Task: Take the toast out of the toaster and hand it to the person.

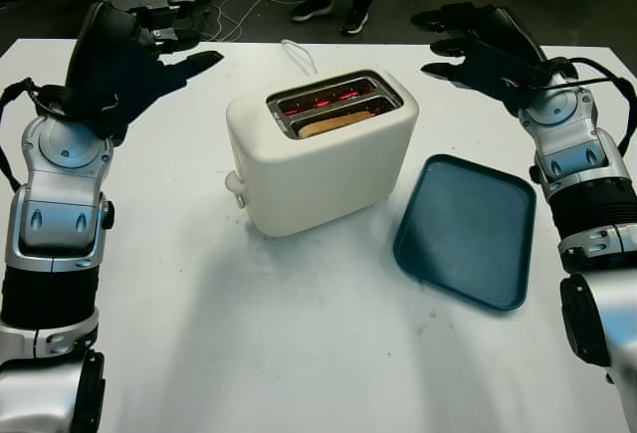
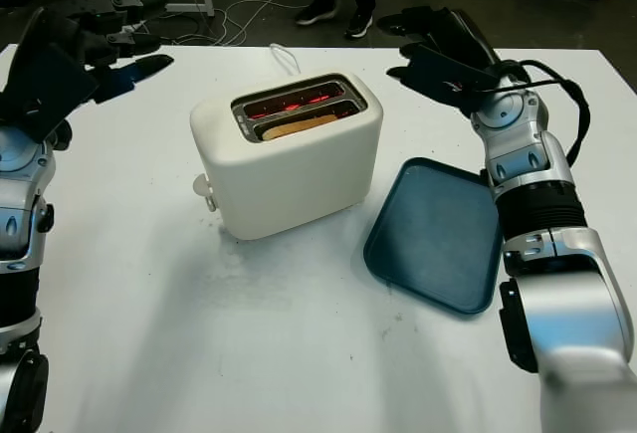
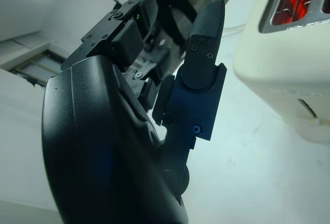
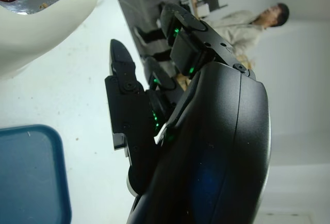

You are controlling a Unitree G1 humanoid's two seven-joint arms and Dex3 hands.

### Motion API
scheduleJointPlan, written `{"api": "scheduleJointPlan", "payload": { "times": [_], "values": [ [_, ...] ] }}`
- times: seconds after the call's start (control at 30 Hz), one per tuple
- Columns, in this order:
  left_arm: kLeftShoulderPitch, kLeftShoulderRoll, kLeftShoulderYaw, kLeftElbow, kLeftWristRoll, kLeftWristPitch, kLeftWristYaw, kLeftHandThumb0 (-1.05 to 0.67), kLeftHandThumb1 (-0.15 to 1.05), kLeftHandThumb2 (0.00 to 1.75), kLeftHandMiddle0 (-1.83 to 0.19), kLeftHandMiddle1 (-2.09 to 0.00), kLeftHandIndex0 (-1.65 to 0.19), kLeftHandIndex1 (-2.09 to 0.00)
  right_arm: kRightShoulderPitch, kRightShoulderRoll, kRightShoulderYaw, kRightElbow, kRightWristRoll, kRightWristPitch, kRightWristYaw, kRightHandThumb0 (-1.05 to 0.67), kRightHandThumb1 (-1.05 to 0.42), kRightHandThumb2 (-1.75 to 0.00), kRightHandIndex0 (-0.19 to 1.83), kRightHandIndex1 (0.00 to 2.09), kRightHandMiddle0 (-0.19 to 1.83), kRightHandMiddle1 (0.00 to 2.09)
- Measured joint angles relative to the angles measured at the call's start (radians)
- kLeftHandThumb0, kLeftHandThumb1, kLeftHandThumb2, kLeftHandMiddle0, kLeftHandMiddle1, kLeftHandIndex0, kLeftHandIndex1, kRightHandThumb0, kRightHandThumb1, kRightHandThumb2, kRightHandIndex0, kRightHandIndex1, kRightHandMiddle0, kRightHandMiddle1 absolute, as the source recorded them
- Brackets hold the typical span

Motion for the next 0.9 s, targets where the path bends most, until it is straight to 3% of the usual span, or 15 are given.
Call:
{"api": "scheduleJointPlan", "payload": {
  "times": [0.67, 0.9],
  "values": [
    [0.042, -0.024, 0.007, -0.041, -0.010, 0.013, -0.003, -0.58, 0.92, 0.07, -0.25, -0.92, -0.60, -0.07, 0.043, 0.004, -0.009, -0.061, 0.021, -0.026, 0.001, -0.23, -0.92, -0.06, 0.77, 0.01, 0.68, 0.01],
    [0.057, -0.023, 0.010, -0.085, -0.007, 0.019, -0.002, -0.58, 0.92, 0.10, -0.20, -0.94, -0.58, -0.07, 0.110, 0.015, -0.057, -0.192, 0.112, 0.002, 0.062, -0.27, -0.92, -0.11, 0.76, 0.00, 0.67, 0.00]
  ]
}}
